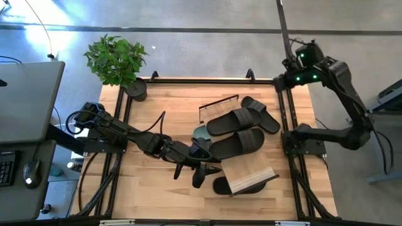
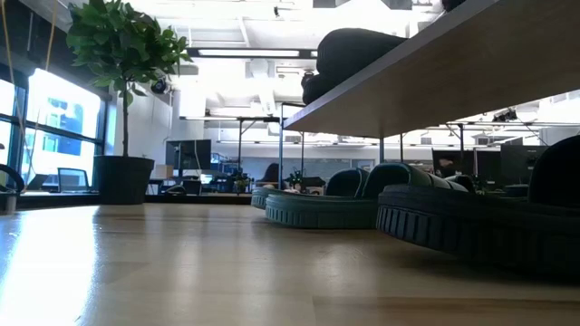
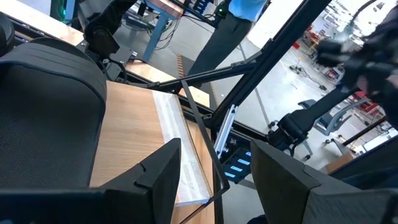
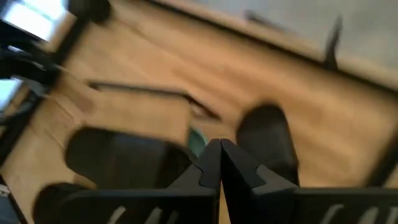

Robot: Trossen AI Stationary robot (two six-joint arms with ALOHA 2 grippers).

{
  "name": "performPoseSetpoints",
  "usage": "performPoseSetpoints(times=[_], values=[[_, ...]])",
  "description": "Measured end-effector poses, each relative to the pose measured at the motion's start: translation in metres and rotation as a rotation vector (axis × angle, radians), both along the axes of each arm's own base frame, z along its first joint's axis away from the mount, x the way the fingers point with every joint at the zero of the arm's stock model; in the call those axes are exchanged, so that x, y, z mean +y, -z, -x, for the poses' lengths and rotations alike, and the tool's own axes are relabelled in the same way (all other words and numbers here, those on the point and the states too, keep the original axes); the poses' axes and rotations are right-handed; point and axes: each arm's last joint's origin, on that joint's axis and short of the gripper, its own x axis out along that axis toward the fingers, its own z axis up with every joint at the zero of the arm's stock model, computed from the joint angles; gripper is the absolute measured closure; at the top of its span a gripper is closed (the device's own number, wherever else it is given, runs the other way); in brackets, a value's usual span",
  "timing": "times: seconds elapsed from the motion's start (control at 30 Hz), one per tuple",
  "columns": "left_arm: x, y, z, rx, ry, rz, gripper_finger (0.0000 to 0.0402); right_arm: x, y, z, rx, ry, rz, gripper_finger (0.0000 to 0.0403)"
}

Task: Pick and place slides into the shelf
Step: Put the black slides under the shelf

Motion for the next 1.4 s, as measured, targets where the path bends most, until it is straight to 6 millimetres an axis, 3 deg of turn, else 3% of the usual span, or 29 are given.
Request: performPoseSetpoints(times=[0.13, 0.3, 0.5, 0.93, 1.4], values=[[0.000, 0.000, 0.000, 0.002, 0.001, -0.005, 0.0224, -0.006, 0.038, 0.004, 0.081, 0.057, -0.182, 0.0403], [0.000, 0.000, 0.000, 0.004, 0.010, -0.006, 0.0224, -0.013, 0.099, 0.007, 0.172, 0.138, -0.373, 0.0399], [0.000, 0.000, 0.000, 0.005, 0.017, -0.006, 0.0224, -0.016, 0.155, 0.011, 0.199, 0.233, -0.490, 0.0365], [-0.001, 0.000, 0.000, 0.005, 0.021, -0.005, 0.0224, -0.025, 0.199, 0.006, 0.018, 0.484, -0.595, 0.0238], [0.000, 0.001, 0.000, 0.011, 0.021, -0.008, 0.0224, -0.024, 0.230, 0.006, -0.086, 0.604, -0.657, 0.0233]])
